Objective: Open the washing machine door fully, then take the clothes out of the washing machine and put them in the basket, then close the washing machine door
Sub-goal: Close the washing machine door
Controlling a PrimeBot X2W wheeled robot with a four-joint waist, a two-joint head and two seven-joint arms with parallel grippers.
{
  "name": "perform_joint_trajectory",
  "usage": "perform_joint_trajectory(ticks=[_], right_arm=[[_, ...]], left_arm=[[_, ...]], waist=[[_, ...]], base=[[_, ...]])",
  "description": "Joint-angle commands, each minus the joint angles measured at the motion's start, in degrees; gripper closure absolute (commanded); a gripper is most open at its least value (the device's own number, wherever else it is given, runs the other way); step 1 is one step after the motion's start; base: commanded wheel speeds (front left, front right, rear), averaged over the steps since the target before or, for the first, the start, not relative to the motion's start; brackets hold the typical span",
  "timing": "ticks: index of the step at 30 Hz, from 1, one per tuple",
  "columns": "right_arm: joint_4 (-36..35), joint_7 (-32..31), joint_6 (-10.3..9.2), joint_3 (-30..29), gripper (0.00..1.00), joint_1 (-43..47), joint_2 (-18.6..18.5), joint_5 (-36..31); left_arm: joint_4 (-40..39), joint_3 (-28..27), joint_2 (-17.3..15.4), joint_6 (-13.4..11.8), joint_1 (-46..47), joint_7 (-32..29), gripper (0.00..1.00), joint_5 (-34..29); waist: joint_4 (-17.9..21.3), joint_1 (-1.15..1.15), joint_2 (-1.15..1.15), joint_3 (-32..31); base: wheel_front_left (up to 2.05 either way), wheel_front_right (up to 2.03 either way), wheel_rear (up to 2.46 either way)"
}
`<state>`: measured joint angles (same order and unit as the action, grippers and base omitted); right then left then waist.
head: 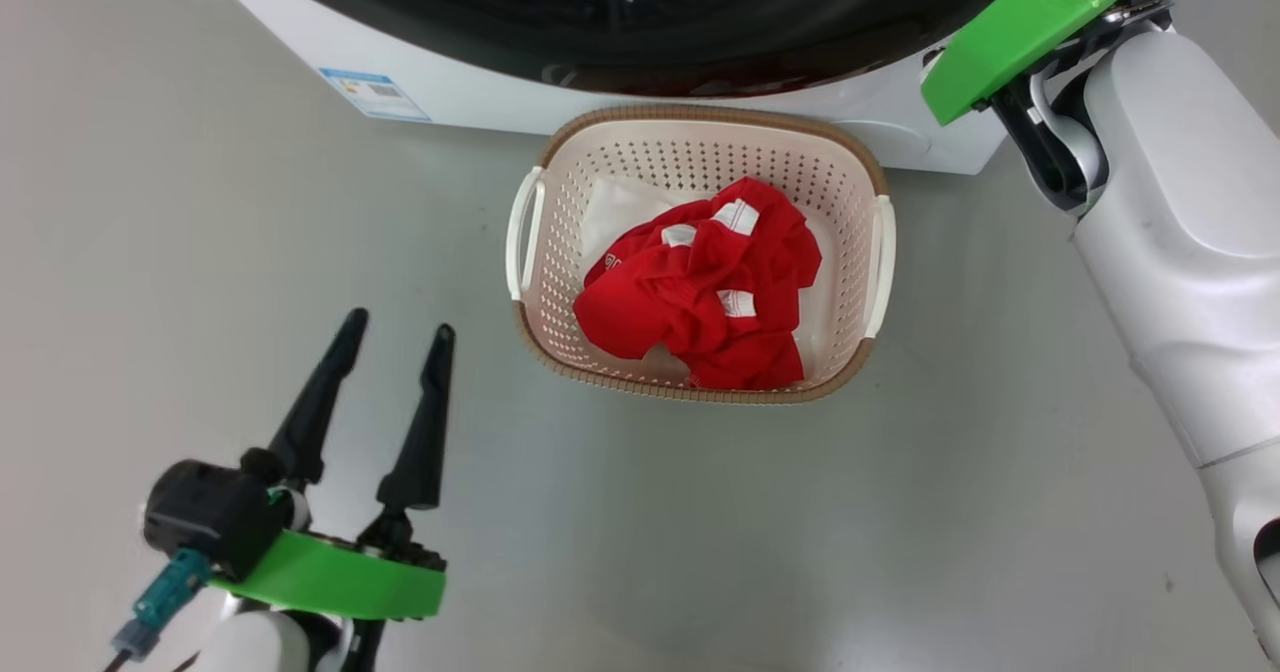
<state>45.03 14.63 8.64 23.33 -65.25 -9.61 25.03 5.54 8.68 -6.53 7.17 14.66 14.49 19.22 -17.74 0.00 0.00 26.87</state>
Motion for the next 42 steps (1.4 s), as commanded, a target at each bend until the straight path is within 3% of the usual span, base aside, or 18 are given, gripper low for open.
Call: perform_joint_trajectory(ticks=[1, 4, 5, 6, 7, 8, 9, 19, 42], right_arm=[[-1.5, 0.4, -1.15, -2.2, 1.00, -0.3, -1.0, 0.1], [-3.5, 0.4, -1.15, -2.6, 1.00, 1.8, -0.7, -0.1], [-4.5, 0.4, -1.15, -2.8, 0.73, 2.7, -0.5, -0.3], [-5.4, 0.4, -1.15, -2.8, 0.56, 3.8, -0.3, -0.5], [-5.4, 0.4, -1.15, -2.8, 0.56, 3.8, -0.3, -0.5], [-6.4, 0.4, -1.15, -2.6, 0.17, 4.9, -0.2, -0.8], [-8.2, 0.4, -1.15, -2.4, 0.00, 7.1, -0.2, -1.4], [-15.0, 0.4, -1.15, -5.7, 0.00, 18.2, 1.2, -5.8], [-24.7, 0.4, -1.15, -17.3, 0.00, 45.7, 5.5, -11.9]], left_arm=[[-0.7, -3.2, -1.8, 0.3, 1.1, 0.5, 0.00, -0.6], [0.3, -4.5, -1.5, 0.3, 1.0, 0.5, 0.00, -1.7], [0.5, -4.9, -1.4, 0.3, 0.9, 0.5, 0.00, -2.0], [0.8, -5.2, -1.3, 0.3, 0.8, 0.5, 0.00, -2.2], [0.8, -5.2, -1.3, 0.3, 0.8, 0.5, 0.00, -2.2], [1.2, -5.8, -1.2, 0.3, 0.6, 0.5, 0.00, -2.3], [2.1, -7.3, -0.8, 0.3, 0.2, 0.5, 0.00, -2.6], [6.1, -10.8, 0.3, 0.3, -1.9, 0.5, 0.00, -2.9], [1.4, -13.2, -1.6, 0.3, -11.8, 0.5, 0.00, -2.3]], waist=[[0.5, 0.00, 0.00, -0.7], [1.1, 0.00, 0.00, -1.8], [1.4, 0.00, 0.00, -2.2], [1.8, 0.00, 0.00, -2.6], [1.8, 0.00, 0.00, -2.6], [2.1, 0.00, 0.00, -3.1], [2.9, 0.00, 0.00, -4.2], [7.8, 0.00, 0.00, -11.1], [15.6, 0.00, 0.00, -24.9]], base=[[0.00, 0.00, 0.00], [0.00, 0.00, 0.00], [0.00, 0.00, 0.00], [0.00, 0.00, 0.00], [0.00, 0.00, 0.00], [0.00, 0.00, 0.00], [0.00, 0.00, 0.00], [0.00, 0.00, 0.00], [0.00, 0.00, 0.00]])
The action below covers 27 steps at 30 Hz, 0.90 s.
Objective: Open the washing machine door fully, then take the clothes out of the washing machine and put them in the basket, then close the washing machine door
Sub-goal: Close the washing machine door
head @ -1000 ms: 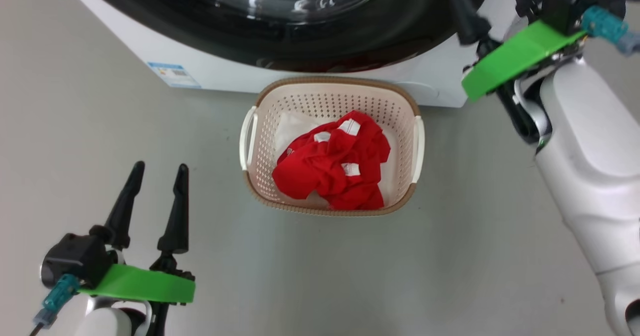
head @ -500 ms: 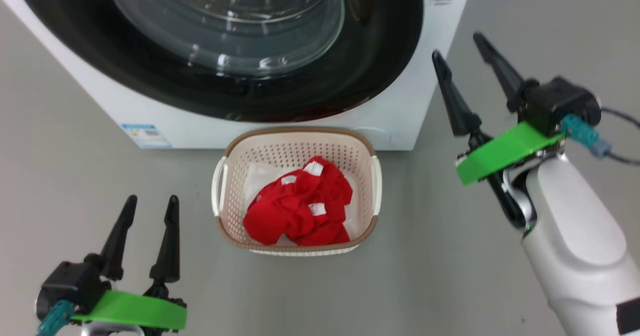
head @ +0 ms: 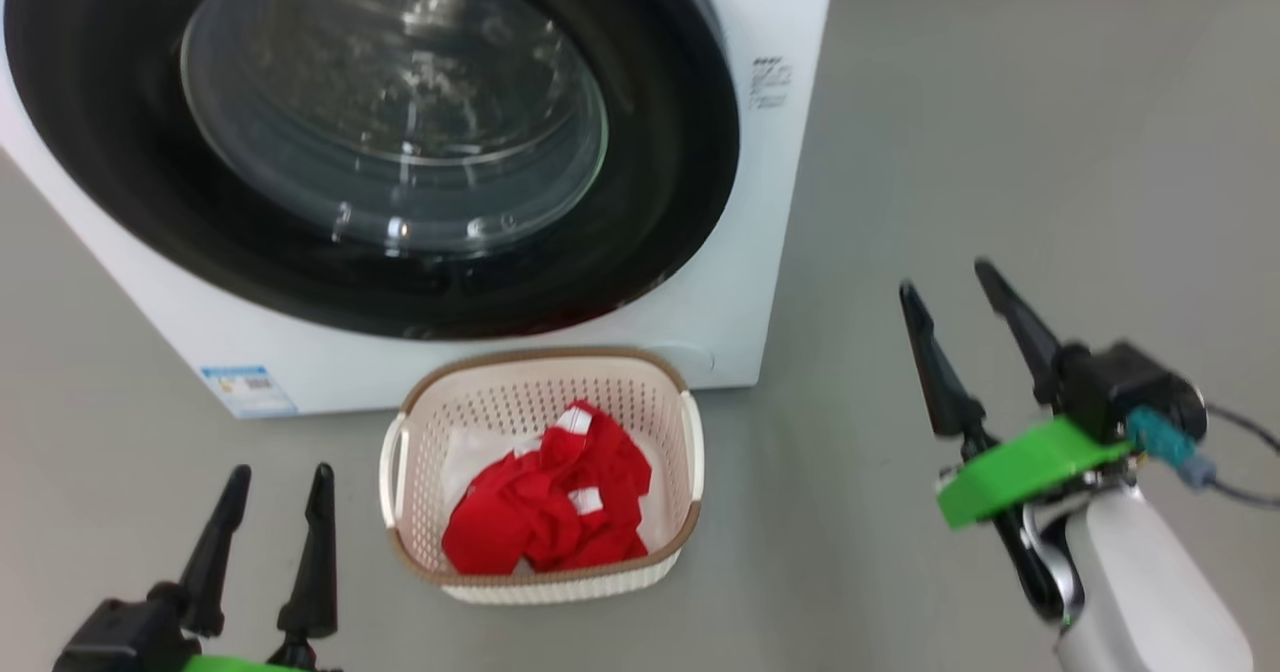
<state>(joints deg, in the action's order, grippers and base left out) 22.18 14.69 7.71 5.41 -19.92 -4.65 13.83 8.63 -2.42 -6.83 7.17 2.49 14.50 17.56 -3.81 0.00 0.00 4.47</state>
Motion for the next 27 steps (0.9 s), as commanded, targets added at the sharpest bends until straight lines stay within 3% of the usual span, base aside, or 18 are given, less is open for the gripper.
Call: perform_joint_trajectory(ticks=[1, 27], right_arm=[[-2.3, 0.3, -0.22, 0.3, 0.00, 1.6, 0.7, -1.0], [-13.0, 0.3, -0.22, -5.5, 0.00, 20.1, 1.4, -3.0]], left_arm=[[-1.8, -2.0, -1.3, 0.3, -0.1, 0.5, 0.00, -0.7], [-3.1, 1.0, -1.4, 0.3, -6.0, 0.5, 0.00, -3.2]], waist=[[1.7, 0.00, 0.00, -3.1], [2.9, 0.00, 0.00, -7.5]], base=[[0.00, 0.00, 0.00], [0.00, 0.00, 0.00]])
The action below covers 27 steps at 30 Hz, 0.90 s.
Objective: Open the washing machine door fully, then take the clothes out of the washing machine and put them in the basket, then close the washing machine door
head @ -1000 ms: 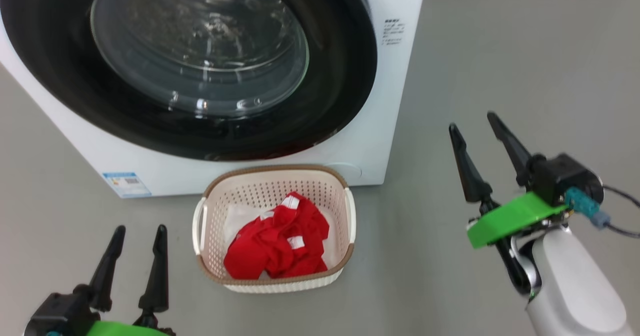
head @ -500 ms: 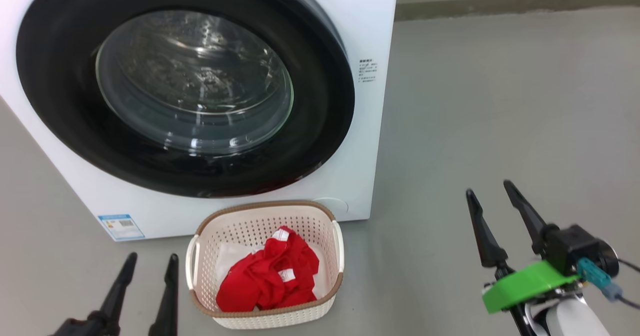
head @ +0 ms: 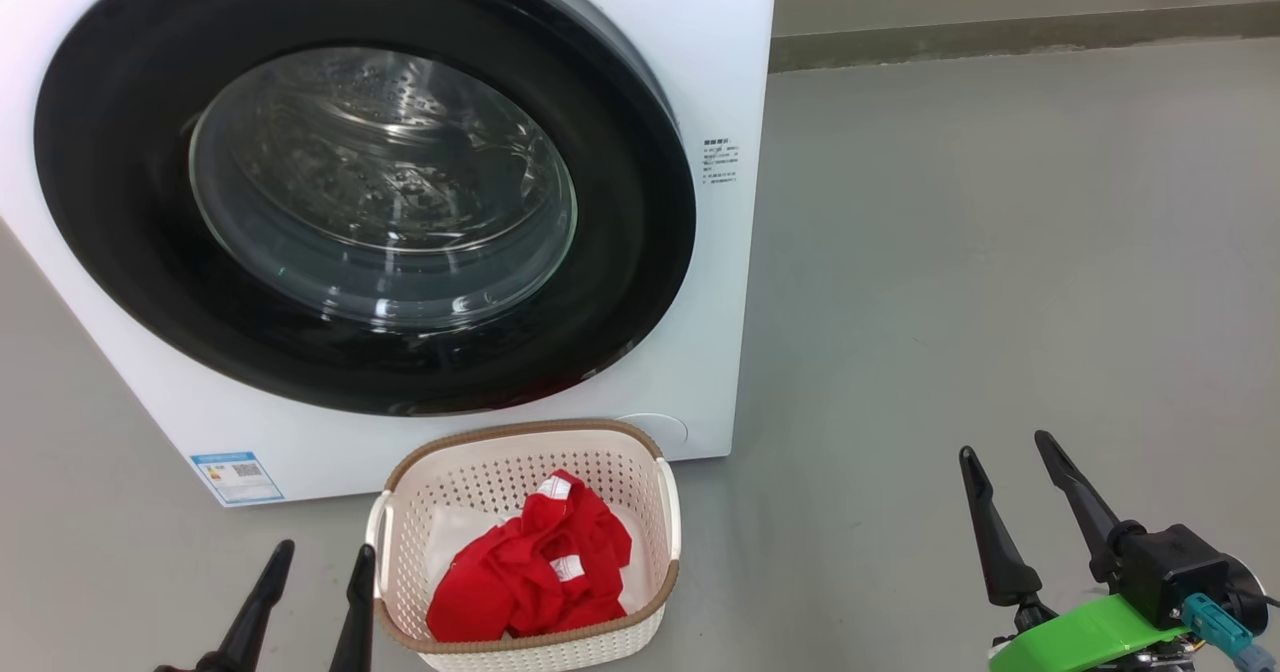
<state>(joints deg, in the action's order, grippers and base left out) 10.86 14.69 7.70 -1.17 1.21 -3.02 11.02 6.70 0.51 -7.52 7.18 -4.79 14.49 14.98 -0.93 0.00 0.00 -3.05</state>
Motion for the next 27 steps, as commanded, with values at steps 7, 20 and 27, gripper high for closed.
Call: perform_joint_trajectory(ticks=[7, 20, 27], right_arm=[[-1.6, 0.3, -0.21, 0.6, 0.00, -0.9, -0.1, -0.1], [3.1, -1.0, 0.01, -0.2, 1.00, 0.8, 0.5, 3.3], [3.0, -2.0, 0.00, -0.5, 1.00, 0.5, 0.5, 7.2]], left_arm=[[-0.9, -2.2, -1.5, 0.3, 1.3, 0.5, 0.00, -1.0], [4.2, 0.3, 0.4, -0.1, 0.1, -1.3, 1.00, 1.9], [4.3, -0.1, 0.6, -0.1, 0.5, -2.3, 1.00, 5.7]], waist=[[0.3, 0.00, 0.00, 0.3], [0.4, -0.09, 0.00, 0.4], [0.5, -0.01, 0.00, 0.6]], base=[[0.00, 0.00, 0.00], [0.00, 0.00, 0.00], [0.00, 0.00, 0.00]])
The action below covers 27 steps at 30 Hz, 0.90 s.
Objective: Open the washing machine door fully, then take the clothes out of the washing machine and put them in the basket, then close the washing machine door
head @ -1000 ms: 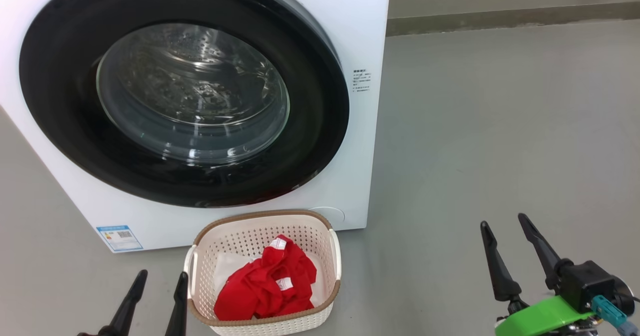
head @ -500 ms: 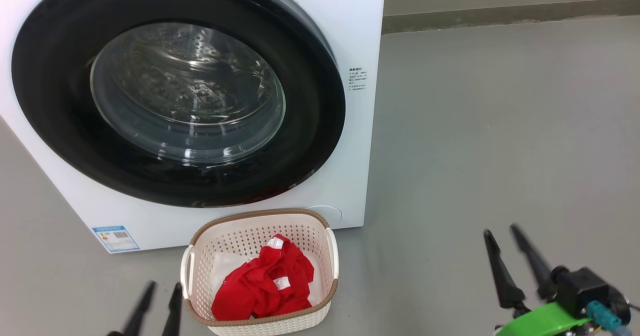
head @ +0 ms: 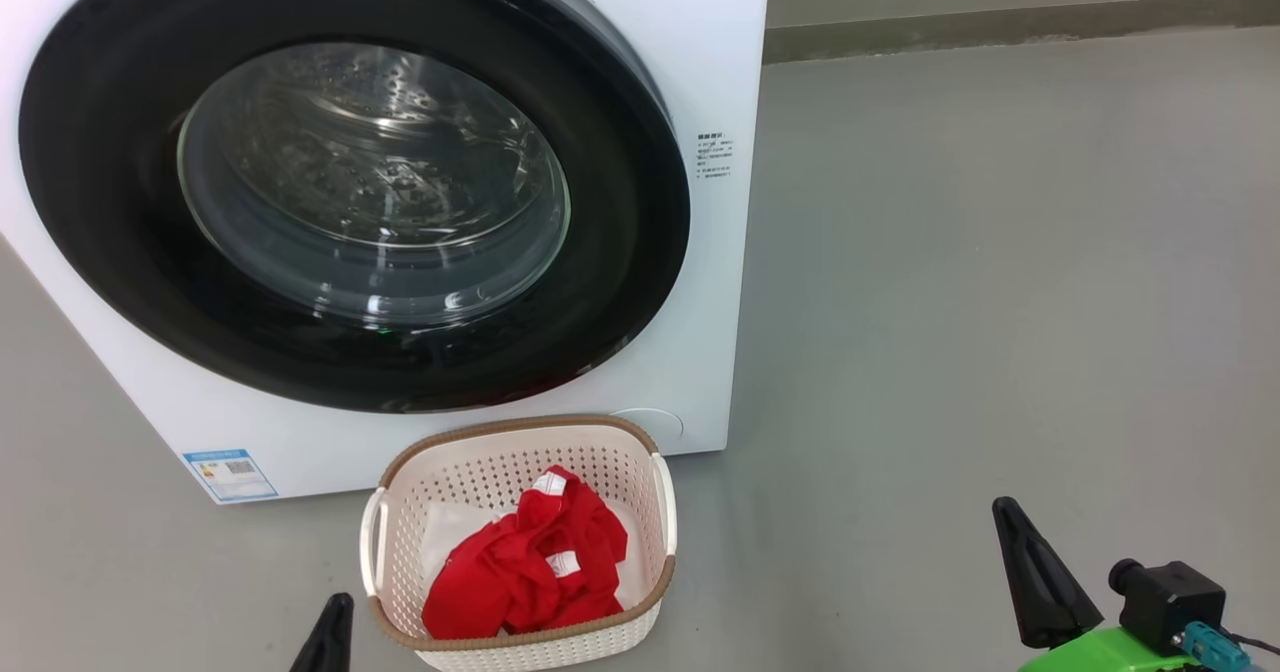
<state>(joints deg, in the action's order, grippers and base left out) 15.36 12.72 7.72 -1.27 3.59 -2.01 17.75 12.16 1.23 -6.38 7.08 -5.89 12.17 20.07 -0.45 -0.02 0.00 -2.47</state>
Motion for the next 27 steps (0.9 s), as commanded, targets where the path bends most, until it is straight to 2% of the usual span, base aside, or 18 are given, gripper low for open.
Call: perform_joint_trajectory(ticks=[1, 27], right_arm=[[-1.5, -0.2, -0.02, -0.4, 1.00, -2.0, -0.5, 1.2], [-1.5, -4.7, -0.07, -1.5, 1.00, -3.9, -0.6, 18.7]], left_arm=[[-1.1, -0.9, -0.5, 0.0, 1.7, -0.1, 1.00, 1.3], [-0.4, -2.5, 0.5, 0.1, 4.2, -4.5, 1.00, 18.2]], waist=[[0.0, 0.01, 0.00, 0.0], [0.1, 0.01, 0.00, 0.7]], base=[[0.00, 0.00, 0.00], [0.00, 0.00, 0.00]])
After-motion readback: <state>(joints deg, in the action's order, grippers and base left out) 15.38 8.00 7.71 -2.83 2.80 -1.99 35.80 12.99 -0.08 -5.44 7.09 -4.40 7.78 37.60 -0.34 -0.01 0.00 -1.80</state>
